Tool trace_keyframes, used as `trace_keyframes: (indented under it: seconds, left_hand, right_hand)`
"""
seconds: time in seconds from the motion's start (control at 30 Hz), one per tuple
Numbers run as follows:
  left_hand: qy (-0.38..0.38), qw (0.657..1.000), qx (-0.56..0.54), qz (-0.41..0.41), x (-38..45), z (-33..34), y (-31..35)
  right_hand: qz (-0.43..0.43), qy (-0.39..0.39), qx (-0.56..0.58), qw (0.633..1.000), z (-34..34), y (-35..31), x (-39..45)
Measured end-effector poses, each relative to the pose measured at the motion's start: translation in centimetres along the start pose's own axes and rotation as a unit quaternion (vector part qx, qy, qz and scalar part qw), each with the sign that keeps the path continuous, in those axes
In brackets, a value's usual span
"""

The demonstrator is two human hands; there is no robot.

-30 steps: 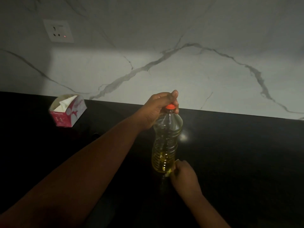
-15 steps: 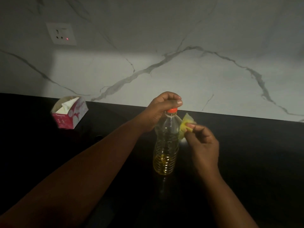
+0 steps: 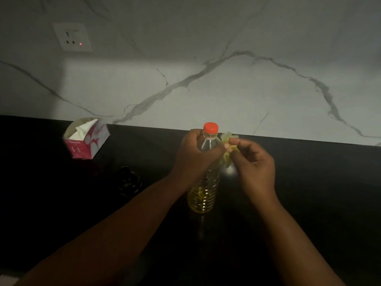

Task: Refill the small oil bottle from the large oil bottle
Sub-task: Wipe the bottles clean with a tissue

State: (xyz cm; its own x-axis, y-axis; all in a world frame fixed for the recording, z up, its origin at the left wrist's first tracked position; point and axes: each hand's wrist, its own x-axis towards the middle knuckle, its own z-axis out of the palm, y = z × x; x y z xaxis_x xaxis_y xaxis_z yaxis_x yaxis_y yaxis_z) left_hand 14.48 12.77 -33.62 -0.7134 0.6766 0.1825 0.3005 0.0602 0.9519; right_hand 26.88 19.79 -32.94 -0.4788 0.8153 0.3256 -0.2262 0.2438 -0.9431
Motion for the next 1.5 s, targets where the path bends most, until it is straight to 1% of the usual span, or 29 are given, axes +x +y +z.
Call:
trace_keyframes:
  seconds: [0.03, 0.1, 0.17, 0.2, 0.27, 0.3, 0.33, 0.37, 0.4, 0.43, 0.5, 0.53, 0.57, 0.63, 0.7, 0.73, 0.8, 0.83, 0.93, 1.0, 1.03, 1.1, 1.13, 1.2, 1.27, 1.33, 1.37, 1.43, 1.5]
  left_hand:
    - [-0.023, 0.999, -0.023, -0.019, 0.3, -0.2, -0.1]
    - [-0.066, 0.996, -0.05, -0.03, 0.8, -1.1, -0.3]
    - [-0.112, 0.991, -0.073, -0.022, 1.3, -2.2, -0.6]
    - [-0.138, 0.987, -0.082, -0.017, 1.6, -2.8, -0.7]
    - [-0.194, 0.976, -0.095, -0.005, 2.2, -3.7, -0.6]
    - [-0.22, 0.971, -0.097, -0.002, 2.4, -4.0, -0.4]
    - [-0.24, 0.966, -0.095, -0.001, 2.6, -4.1, -0.3]
    - [-0.252, 0.963, -0.091, 0.0, 2.8, -4.1, -0.1]
    - [-0.258, 0.962, -0.089, 0.0, 3.0, -4.1, 0.0]
    - [-0.26, 0.961, -0.092, -0.001, 3.1, -4.1, 0.0]
    - [-0.266, 0.959, -0.1, -0.003, 3.2, -4.2, 0.2]
    - [-0.272, 0.957, -0.101, -0.006, 3.3, -4.3, 0.2]
    - [-0.278, 0.955, -0.101, -0.008, 3.3, -4.2, 0.2]
    - [-0.289, 0.952, -0.102, -0.008, 3.3, -3.9, 0.2]
    - [-0.298, 0.949, -0.107, -0.005, 3.4, -3.6, 0.0]
    - [-0.295, 0.949, -0.112, -0.008, 3.4, -3.7, -0.1]
    - [-0.287, 0.951, -0.116, -0.018, 3.4, -4.2, -0.1]
    - [-0.285, 0.952, -0.106, -0.017, 3.5, -4.5, -0.1]
    - [-0.293, 0.953, -0.081, -0.01, 3.5, -4.7, 0.0]
    - [-0.291, 0.953, -0.083, -0.007, 3.5, -4.5, 0.0]
    - [-0.287, 0.954, -0.085, -0.005, 3.5, -4.5, -0.1]
    - [-0.287, 0.954, -0.089, -0.006, 3.6, -4.7, -0.2]
    - [-0.289, 0.953, -0.094, -0.01, 3.7, -4.7, -0.3]
    - [-0.288, 0.952, -0.101, -0.016, 3.9, -4.7, -0.3]
    - [-0.289, 0.951, -0.106, -0.017, 4.0, -4.6, -0.4]
    - [-0.298, 0.947, -0.118, -0.016, 4.0, -4.5, -0.6]
    - [-0.304, 0.945, -0.122, -0.015, 4.0, -4.5, -0.6]
    - [-0.305, 0.944, -0.127, -0.015, 3.9, -4.7, -0.7]
    - [-0.299, 0.946, -0.122, -0.022, 4.0, -5.0, -0.5]
  right_hand:
    - [-0.008, 0.002, 0.001, 1.0, 0.1, 0.1, 0.0]
    - [0.007, 0.003, -0.024, 1.0, 0.2, 1.6, -1.2]
    - [0.05, -0.01, -0.102, 0.994, 0.1, 4.7, -3.3]
    - [0.081, -0.032, -0.163, 0.983, 0.1, 6.4, -4.5]
    - [0.171, -0.118, -0.276, 0.938, 0.1, 8.7, -6.1]
    - [0.213, -0.152, -0.304, 0.916, 0.2, 9.3, -6.4]
    - [0.238, -0.165, -0.314, 0.904, 0.3, 9.3, -6.3]
    - [0.244, -0.163, -0.314, 0.903, 0.5, 8.8, -5.8]
    - [0.24, -0.149, -0.304, 0.91, 0.7, 7.9, -5.2]
    - [0.231, -0.115, -0.275, 0.926, 0.7, 6.7, -4.5]
    - [0.193, -0.025, -0.156, 0.968, 0.7, 3.0, -2.9]
    - [0.161, 0.006, -0.097, 0.982, 0.7, 0.8, -2.0]
    - [0.116, 0.016, -0.062, 0.991, 0.8, -1.1, -1.0]
    - [0.03, -0.003, -0.045, 0.999, 1.3, -3.6, 0.2]
    - [-0.013, -0.026, -0.087, 0.996, 2.1, -4.0, 0.2]
    - [-0.038, -0.029, -0.149, 0.988, 2.3, -3.5, -0.2]
    - [-0.076, -0.022, -0.277, 0.958, 2.0, -1.2, -1.4]
    - [-0.063, -0.032, -0.305, 0.95, 1.7, 0.4, -2.2]
    - [0.092, -0.118, -0.333, 0.931, 1.1, 5.4, -5.5]
    - [0.187, -0.154, -0.316, 0.917, 0.9, 7.9, -7.5]
    - [0.213, -0.146, -0.298, 0.919, 0.9, 8.5, -7.9]
    - [0.22, -0.111, -0.275, 0.929, 1.0, 8.3, -6.9]
    - [0.215, -0.086, -0.241, 0.942, 1.0, 7.5, -6.0]
    - [0.179, -0.026, -0.128, 0.975, 1.2, 4.4, -3.7]
    - [0.097, -0.003, -0.062, 0.993, 1.3, 0.9, -1.6]
    - [0.031, -0.022, -0.034, 0.999, 1.7, -1.5, -0.5]
    - [0.017, -0.034, -0.021, 0.999, 2.0, -2.0, -0.5]
    - [0.005, -0.03, -0.011, 0.999, 2.5, -1.6, -1.4]
    - [0.022, 0.003, -0.017, 1.0, 2.7, 0.8, -2.9]
